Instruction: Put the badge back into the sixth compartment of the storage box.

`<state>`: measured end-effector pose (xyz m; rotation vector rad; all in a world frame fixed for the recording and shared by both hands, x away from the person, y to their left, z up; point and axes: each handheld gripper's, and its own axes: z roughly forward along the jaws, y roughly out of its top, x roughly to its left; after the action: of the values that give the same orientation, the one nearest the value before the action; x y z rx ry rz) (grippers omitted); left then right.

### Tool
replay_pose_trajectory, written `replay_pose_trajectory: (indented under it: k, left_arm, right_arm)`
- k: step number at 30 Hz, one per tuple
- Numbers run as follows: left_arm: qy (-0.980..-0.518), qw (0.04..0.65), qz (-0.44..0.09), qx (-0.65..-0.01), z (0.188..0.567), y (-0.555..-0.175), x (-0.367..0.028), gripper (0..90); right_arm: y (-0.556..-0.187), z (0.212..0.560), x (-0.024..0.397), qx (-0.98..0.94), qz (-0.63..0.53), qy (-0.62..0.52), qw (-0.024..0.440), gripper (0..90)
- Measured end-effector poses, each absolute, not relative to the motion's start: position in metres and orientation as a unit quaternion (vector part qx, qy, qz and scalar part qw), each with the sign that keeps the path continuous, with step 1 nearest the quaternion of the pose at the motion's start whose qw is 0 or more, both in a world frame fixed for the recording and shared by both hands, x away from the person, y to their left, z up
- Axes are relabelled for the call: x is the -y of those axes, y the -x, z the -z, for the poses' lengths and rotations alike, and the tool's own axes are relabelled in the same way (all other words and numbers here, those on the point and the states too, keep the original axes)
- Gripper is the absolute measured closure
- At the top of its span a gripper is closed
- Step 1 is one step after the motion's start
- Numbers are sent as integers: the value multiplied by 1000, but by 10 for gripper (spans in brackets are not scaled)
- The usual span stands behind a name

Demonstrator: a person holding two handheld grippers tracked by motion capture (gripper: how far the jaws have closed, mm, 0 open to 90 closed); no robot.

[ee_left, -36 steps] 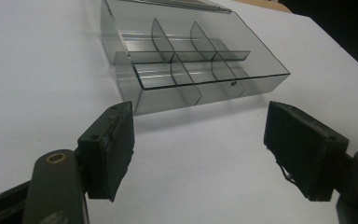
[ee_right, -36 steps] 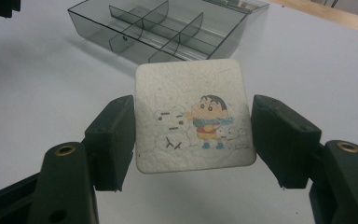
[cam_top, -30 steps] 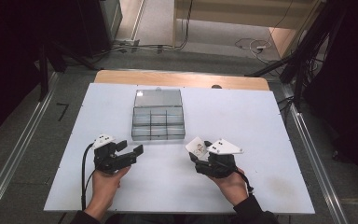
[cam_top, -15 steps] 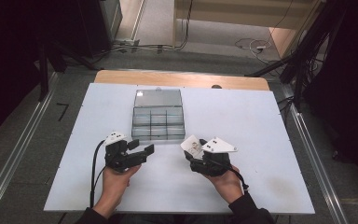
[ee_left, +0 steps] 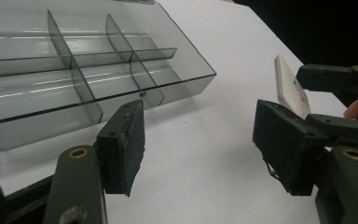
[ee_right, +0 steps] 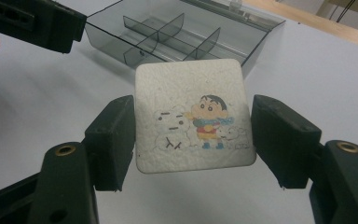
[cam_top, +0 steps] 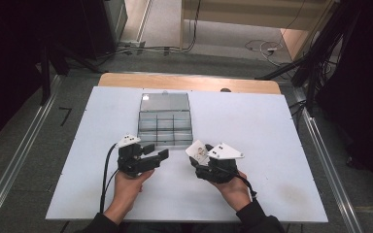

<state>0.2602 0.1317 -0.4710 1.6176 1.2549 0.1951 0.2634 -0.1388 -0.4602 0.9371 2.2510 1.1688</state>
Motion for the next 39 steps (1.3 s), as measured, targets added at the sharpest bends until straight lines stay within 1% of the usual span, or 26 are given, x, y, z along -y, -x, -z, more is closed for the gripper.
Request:
replay_pose_trajectory:
  k: [5,8,9,11,13,16,17,22,27,29,30,31,32,33,34,35,36,38,39]
  left_arm:
    - [-674,526,-65,-514,469,-264,-126,364]
    - [-679,531,-52,-505,468,-265,-121,397]
    - [-678,537,-37,-501,468,-267,-118,409]
    - [-677,540,-26,-499,469,-268,-116,429]
    - [-674,546,7,-497,471,-272,-111,440]
    - [-672,549,23,-497,472,-274,-109,458]
    - [-668,553,41,-496,473,-276,-108,472]
    - [-664,558,65,-493,474,-278,-105,531]
    - [-662,560,86,-490,475,-280,-103,564]
    - [-663,559,93,-489,476,-280,-102,607]
    - [-662,561,97,-487,476,-280,-101,607]
    - [-663,562,101,-485,476,-280,-101,677]
    - [-662,563,104,-484,476,-280,-101,706]
    - [-661,564,105,-483,476,-280,-101,706]
    - [-655,573,116,-479,476,-281,-103,789]
    - [-655,573,116,-479,476,-281,-103,818]
    - [-652,575,118,-481,476,-282,-102,836]
    - [-655,573,110,-480,476,-281,-101,843]
    - [-657,572,104,-480,475,-281,-99,844]
  right_arm:
    - [-263,462,132,-815,-422,-332,219,311]
    - [-263,463,129,-816,-423,-327,219,311]
    - [-263,463,128,-817,-423,-326,220,310]
    - [-261,463,125,-817,-424,-322,221,311]
    - [-260,464,122,-820,-424,-315,222,311]
    - [-257,464,118,-822,-425,-308,224,311]
    - [-257,464,117,-822,-427,-303,225,311]
    - [-254,464,114,-823,-430,-295,227,311]
    - [-251,463,112,-824,-431,-288,229,311]
    - [-249,462,110,-823,-434,-284,230,311]
    - [-249,462,110,-823,-434,-284,230,311]
    - [-248,461,110,-823,-435,-282,231,311]
    - [-248,461,110,-823,-437,-281,232,311]
    - [-248,461,110,-823,-437,-281,232,311]
    - [-248,461,110,-823,-437,-281,232,312]
    - [-248,461,110,-823,-437,-281,232,312]
    - [-248,461,110,-823,-435,-283,230,313]
    - [-251,462,110,-825,-434,-287,220,300]
    - [-253,463,111,-827,-432,-291,213,263]
